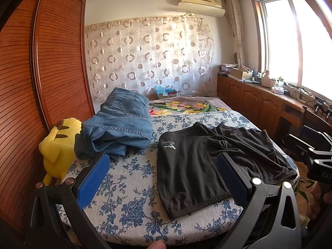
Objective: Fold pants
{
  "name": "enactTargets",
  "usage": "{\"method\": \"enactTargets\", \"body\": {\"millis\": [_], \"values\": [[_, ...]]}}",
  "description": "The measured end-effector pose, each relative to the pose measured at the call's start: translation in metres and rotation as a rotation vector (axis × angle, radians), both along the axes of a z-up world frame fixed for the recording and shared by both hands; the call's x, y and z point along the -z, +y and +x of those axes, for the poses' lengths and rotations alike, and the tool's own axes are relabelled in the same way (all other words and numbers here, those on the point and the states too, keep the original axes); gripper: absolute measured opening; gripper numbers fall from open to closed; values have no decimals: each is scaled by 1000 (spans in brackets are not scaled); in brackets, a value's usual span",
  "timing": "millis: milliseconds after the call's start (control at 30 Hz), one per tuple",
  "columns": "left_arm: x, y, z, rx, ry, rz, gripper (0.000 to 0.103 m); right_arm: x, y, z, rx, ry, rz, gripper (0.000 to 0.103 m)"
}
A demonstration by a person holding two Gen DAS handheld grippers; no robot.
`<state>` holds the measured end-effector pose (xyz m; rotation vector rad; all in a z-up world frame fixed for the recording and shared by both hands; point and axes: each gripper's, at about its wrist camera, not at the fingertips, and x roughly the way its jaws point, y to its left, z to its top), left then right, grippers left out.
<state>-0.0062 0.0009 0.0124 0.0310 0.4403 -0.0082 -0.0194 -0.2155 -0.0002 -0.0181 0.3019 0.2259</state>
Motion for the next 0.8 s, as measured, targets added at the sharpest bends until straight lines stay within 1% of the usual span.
{"method": "enactTargets", "body": {"millis": [67, 233, 433, 533, 667, 800], "values": [[-4, 2, 0, 4, 11, 1, 103, 2, -1, 1, -9, 6, -8, 103], [-2, 7, 3, 30, 36, -17, 103, 5, -6, 4, 1, 24, -5, 103], [18, 7, 15, 80, 88, -33, 103, 10, -13, 9, 22, 50, -22, 100], [31, 10, 25, 81, 120, -34, 103, 14, -15, 12, 28, 73, -29, 98], [40, 13, 33, 87, 147, -36, 103, 16, -21, 14, 38, 100, -45, 97], [48, 15, 40, 92, 167, -34, 103, 12, -24, 14, 49, 116, -54, 95]]}}
